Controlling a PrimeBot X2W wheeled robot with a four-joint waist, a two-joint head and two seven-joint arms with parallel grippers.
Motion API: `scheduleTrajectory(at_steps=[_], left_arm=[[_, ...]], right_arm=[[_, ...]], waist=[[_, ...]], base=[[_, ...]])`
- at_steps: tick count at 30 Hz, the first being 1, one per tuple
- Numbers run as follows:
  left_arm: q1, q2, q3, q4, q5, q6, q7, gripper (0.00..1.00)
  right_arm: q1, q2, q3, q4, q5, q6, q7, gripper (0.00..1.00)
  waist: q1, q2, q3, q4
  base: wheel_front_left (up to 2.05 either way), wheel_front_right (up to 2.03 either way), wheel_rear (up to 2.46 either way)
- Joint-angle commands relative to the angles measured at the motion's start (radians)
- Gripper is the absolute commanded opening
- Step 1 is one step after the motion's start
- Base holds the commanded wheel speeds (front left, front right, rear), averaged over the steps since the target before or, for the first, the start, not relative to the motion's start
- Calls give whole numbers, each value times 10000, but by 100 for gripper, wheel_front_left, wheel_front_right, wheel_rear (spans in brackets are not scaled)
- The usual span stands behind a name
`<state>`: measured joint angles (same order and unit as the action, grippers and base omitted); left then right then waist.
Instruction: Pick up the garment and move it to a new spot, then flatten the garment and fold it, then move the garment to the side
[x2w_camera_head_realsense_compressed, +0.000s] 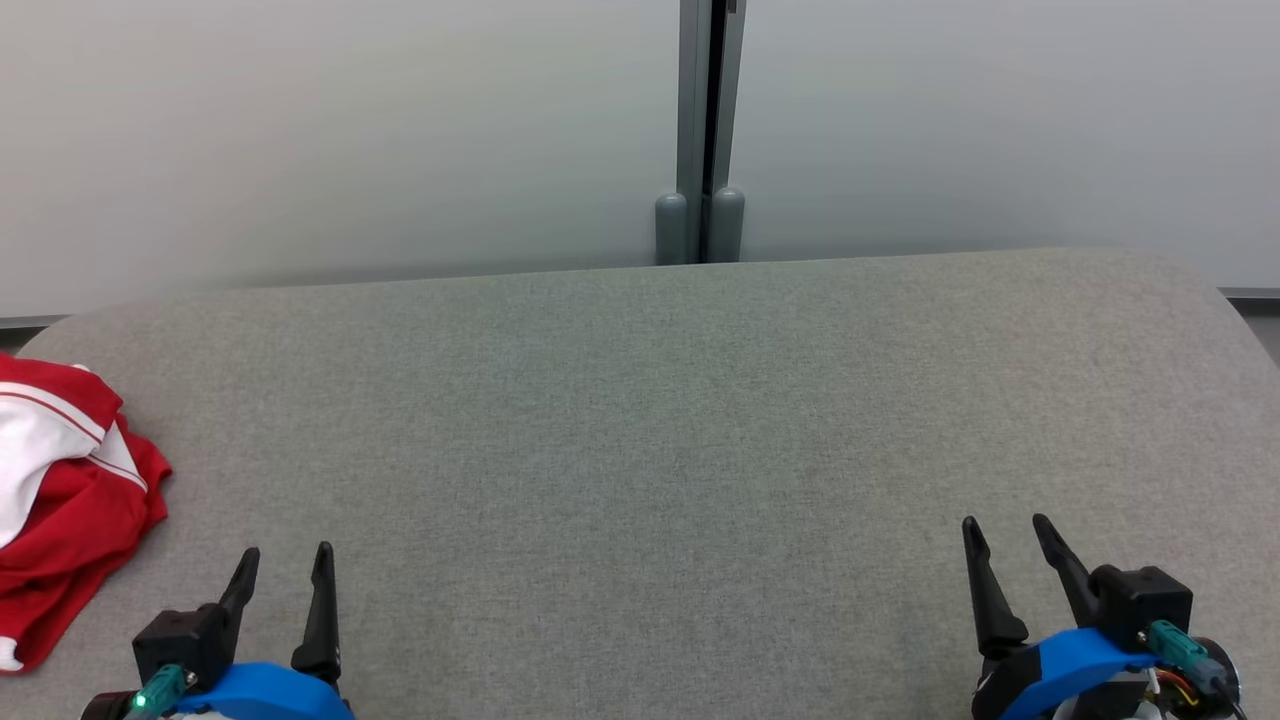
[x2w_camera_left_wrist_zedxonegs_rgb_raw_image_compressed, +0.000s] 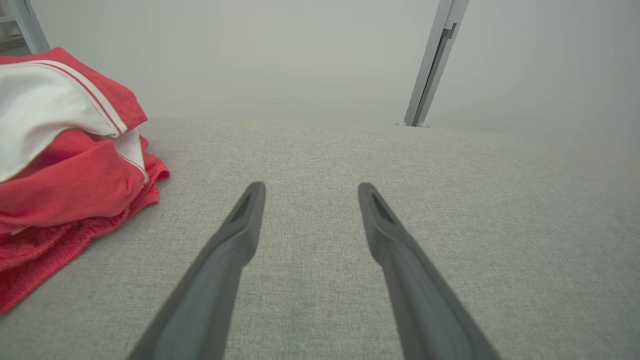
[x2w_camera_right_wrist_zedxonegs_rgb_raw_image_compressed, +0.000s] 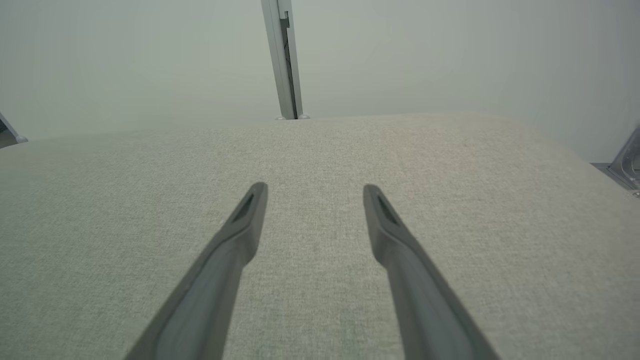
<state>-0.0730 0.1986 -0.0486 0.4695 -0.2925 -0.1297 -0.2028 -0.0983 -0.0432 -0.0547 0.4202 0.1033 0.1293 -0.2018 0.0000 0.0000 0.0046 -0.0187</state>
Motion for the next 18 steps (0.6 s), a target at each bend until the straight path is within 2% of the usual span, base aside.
scheduleTrajectory(at_steps=[1,18], left_arm=[[23,83,-59,4,286,-12,-107,100],[48,38,137,293,1584,-14,-440,100]], right_arm=[[34,-87,13,-25,-233,18,-126,100],[85,-97,-76,133,-1506,17,-455,100]], waist=[[0,0,-31,-2],[0,0,-76,18]], base=[[0,0,0],[0,0,0]])
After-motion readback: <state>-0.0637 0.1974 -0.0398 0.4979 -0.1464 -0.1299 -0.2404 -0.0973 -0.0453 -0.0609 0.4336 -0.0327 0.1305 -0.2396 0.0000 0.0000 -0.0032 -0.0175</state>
